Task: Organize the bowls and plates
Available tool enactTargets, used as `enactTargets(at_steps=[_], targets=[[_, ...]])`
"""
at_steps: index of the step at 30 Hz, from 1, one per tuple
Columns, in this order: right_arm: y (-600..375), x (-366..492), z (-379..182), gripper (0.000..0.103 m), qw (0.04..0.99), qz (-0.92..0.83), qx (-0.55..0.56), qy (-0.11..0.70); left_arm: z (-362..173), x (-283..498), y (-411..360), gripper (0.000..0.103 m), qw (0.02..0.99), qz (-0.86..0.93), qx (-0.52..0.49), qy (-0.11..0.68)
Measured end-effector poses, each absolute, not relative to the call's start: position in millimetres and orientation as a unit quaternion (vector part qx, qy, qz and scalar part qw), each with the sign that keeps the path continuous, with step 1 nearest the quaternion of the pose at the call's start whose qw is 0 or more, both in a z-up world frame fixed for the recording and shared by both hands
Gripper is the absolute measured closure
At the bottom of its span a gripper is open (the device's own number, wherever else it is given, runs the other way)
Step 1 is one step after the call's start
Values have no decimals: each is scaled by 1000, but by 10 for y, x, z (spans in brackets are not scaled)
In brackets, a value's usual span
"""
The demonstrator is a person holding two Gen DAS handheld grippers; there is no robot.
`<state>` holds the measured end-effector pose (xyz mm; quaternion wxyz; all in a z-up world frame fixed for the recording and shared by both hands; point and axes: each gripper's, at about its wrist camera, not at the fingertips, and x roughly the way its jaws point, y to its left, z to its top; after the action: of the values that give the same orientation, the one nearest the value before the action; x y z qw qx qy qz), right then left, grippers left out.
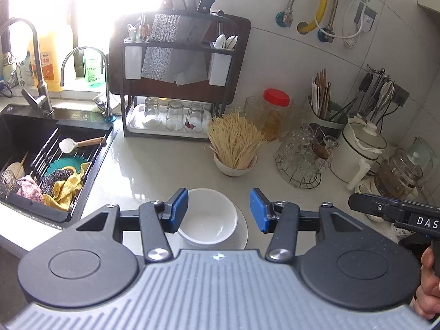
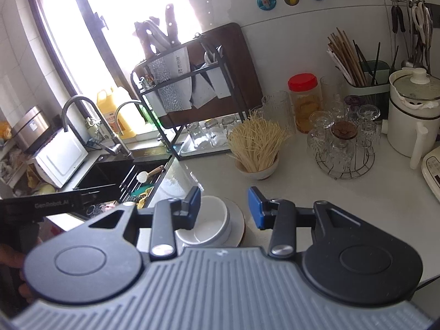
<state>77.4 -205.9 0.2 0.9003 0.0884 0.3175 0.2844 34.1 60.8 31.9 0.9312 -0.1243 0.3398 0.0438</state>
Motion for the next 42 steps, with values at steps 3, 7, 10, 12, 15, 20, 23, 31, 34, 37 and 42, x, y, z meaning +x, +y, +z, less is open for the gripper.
enactTargets(at_steps=[3,7,10,12,15,20,23,31,34,37,42], targets=[[-2058,708,-33,61,895,290,85,328,195,226,562,47,924,54,-140,352],[-2057,664,-140,61,890,295,74,341,65,155,524,47,917,75,-141,367],[-2047,722,-290,61,885,292,66,357,25,129,541,47,914,90,-140,370],[-2041,763,-384,61,882,288,63,368,22,122,558,47,913,100,-136,371],[-2036,799,-464,61,875,289,63,383,9,96,551,47,911,110,-133,376],[-1946,808,-478,61,875,299,38,380,-63,69,566,47,902,123,-138,390],[-1913,849,-467,61,872,303,37,382,-104,83,613,47,897,134,-144,397],[-1858,958,-446,61,870,309,26,384,-70,184,677,45,896,141,-141,396],[-1844,968,-451,60,871,306,21,384,-78,225,688,43,897,131,-145,396],[-1834,988,-439,54,873,306,19,380,-65,250,702,43,898,127,-147,396],[-1776,993,-412,55,871,312,18,378,-45,279,719,43,898,132,-143,394]])
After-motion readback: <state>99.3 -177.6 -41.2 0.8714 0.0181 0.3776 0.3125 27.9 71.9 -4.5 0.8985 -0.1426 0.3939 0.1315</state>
